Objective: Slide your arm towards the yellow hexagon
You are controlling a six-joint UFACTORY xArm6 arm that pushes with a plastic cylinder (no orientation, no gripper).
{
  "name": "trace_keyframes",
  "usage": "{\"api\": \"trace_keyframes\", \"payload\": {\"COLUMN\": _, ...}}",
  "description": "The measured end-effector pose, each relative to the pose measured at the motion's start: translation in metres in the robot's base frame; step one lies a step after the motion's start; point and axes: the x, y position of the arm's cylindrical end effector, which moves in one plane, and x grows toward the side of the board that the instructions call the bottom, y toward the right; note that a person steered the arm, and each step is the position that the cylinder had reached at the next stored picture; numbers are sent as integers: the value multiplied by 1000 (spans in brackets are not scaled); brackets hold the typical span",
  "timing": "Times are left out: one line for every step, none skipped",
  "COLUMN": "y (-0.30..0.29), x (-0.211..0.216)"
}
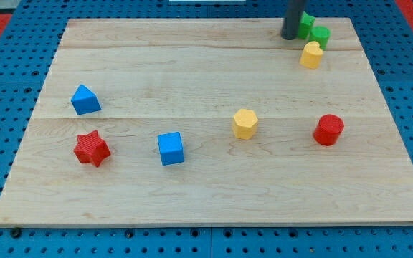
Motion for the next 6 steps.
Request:
{"api": "trace_keyframes", "payload": {"y": -7, "x": 0}}
{"api": "trace_keyframes", "payload": {"y": -18, "x": 15}}
{"api": "trace_keyframes", "payload": {"y": -41, "x": 54}}
{"api": "trace_keyframes", "payload": {"y": -47, "x": 92}}
{"api": "trace_keyframes", "payload": {"y": -48, "x": 129}}
{"api": "trace_keyframes", "payload": {"y": -51, "x": 144}}
